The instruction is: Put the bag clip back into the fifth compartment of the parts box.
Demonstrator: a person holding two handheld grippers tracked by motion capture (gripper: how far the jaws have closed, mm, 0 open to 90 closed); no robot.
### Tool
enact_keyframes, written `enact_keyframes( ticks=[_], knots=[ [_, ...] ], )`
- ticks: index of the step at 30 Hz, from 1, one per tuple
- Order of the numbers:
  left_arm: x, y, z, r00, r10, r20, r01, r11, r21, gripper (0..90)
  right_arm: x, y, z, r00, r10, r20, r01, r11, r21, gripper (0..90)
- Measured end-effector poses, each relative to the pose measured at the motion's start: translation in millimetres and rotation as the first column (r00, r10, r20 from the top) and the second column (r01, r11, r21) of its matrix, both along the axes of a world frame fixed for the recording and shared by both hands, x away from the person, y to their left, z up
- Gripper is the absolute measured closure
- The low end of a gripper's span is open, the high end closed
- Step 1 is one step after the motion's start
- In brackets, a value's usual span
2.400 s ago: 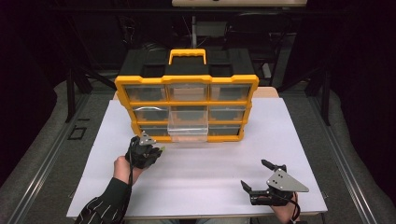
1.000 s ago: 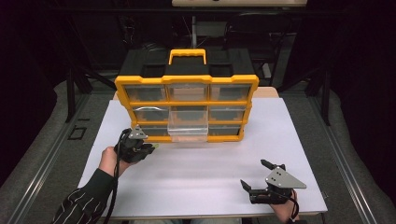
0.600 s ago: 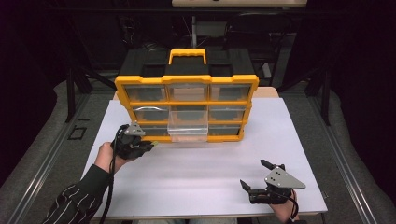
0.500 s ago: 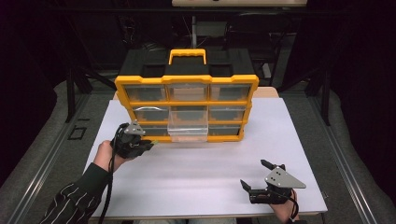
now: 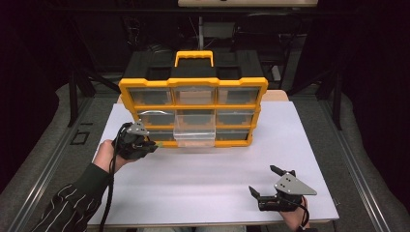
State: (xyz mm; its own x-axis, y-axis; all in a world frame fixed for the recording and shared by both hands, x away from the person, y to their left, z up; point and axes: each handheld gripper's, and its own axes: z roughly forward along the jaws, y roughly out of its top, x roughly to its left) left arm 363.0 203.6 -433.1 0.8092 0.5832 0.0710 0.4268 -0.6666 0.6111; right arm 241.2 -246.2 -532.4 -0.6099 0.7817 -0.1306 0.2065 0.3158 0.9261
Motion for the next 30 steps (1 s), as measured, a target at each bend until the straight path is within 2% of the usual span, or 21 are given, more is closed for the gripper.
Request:
enact_keyframes(
  ticks=[21,30],
  knots=[
    [9.6,-4.5,26.3,0.9971,-0.076,-0.008,0.076,0.9964,0.038,80.7,0.8,1.5,-0.6,0.9999,0.009,-0.011,-0.009,1.000,-0.009,2.3],
    [15.8,-3.9,37.8,0.9943,-0.104,-0.021,0.106,0.9910,0.082,80.7,1.1,2.0,-0.8,0.9999,0.009,-0.013,-0.010,1.000,-0.011,2.2]
  ],
)
